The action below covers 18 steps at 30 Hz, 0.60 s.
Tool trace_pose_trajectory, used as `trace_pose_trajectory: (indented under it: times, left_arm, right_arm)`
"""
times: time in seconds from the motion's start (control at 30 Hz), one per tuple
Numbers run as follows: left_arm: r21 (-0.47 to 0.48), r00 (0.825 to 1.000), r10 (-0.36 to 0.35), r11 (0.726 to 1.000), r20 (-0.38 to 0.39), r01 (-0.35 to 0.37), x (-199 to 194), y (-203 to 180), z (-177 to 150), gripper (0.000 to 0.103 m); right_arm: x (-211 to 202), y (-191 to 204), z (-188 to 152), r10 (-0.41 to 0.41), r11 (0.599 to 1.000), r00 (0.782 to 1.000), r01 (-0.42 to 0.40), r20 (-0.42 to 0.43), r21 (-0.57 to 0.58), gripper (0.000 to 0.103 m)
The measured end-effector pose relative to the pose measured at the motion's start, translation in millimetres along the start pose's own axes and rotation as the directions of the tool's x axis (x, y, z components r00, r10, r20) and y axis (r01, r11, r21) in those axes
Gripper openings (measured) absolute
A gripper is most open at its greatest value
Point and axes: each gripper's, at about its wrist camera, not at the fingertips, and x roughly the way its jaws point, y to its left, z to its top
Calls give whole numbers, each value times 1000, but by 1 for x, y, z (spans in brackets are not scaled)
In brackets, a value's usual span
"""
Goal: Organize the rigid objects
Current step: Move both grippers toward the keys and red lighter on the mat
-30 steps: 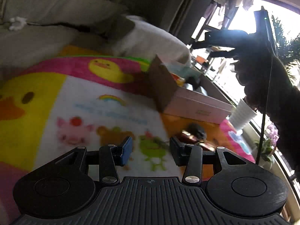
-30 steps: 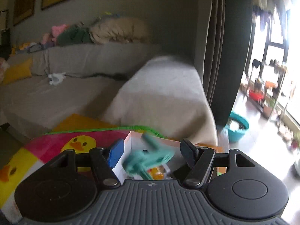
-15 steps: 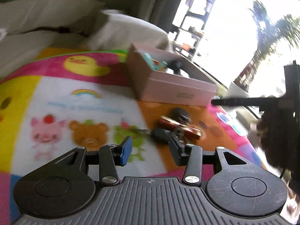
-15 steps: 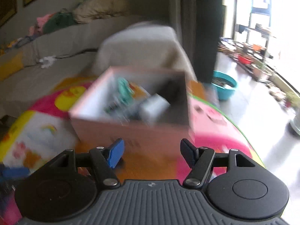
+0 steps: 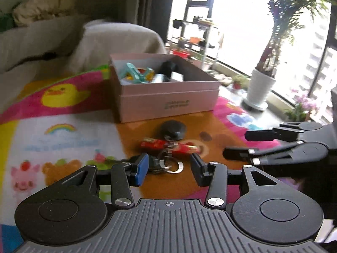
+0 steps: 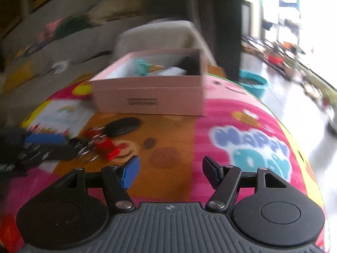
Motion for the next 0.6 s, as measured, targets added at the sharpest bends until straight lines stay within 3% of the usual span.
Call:
trace_pose_trajectory:
  times: [0.13,0.37,0.6]
  left_arm:
    - [-69,999,49,996,-3,-49,-7,20,-4,48]
    - [-107,998,66,992,-18,-68,-17,34,-12,48]
    - [-132,998,54,990,-26,-57,-16,39,-17,48]
  right_arm:
    - [15,31,6,55,987,996,-64,-64,-144,62]
    - [46,61,32,110,966,990,-128,-93,-223,35]
    - [39,76,28,149,950,984,-171,-101,-261,24]
